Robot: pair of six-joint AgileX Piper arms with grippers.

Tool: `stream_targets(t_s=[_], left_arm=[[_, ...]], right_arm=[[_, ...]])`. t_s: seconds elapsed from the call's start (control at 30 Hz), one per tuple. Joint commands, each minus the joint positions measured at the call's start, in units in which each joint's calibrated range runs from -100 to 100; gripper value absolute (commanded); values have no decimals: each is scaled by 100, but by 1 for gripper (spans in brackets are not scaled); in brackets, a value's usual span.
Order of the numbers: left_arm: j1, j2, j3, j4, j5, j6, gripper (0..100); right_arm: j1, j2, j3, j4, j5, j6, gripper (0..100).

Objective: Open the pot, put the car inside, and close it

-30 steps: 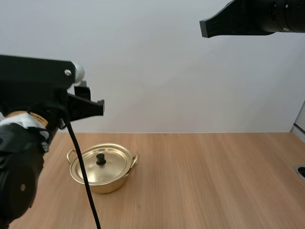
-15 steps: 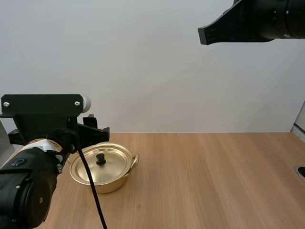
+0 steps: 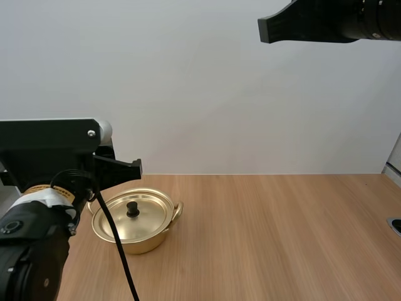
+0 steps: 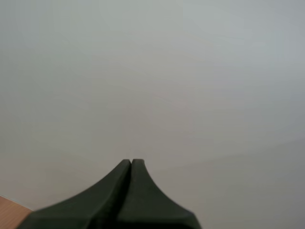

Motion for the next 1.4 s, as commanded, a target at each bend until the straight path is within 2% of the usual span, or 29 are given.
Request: stream_targets(t_s=[0.0, 0.27, 0.47, 0.67, 0.77, 1.0, 1.17, 1.37], left_arm=[[0, -296, 5, 0, 269, 154, 70], [0, -746, 5, 0, 1339, 589, 70], [0, -746, 5, 0, 1128, 556, 70], [-160, -746, 462, 2, 1129, 554, 70], [-221, -756, 846, 306, 841, 555, 70], [-276, -1074, 1422, 503, -46, 162, 70], [-314, -1257, 1439, 503, 11, -259, 70], [-314, -1257, 1490, 503, 524, -350, 70]], right_arm=[[6, -3, -3, 3, -1, -1, 0], [6, -3, -3, -10, 15, -22, 0], [-2, -3, -3, -143, 33, -22, 0], [-49, -14, -3, -264, 315, -44, 0], [-108, -28, -3, -273, 473, -44, 0], [-254, -28, -3, -132, 494, -44, 0], [-341, -28, -3, 145, 618, -44, 0], [-348, -28, -3, 187, 825, -144, 0]])
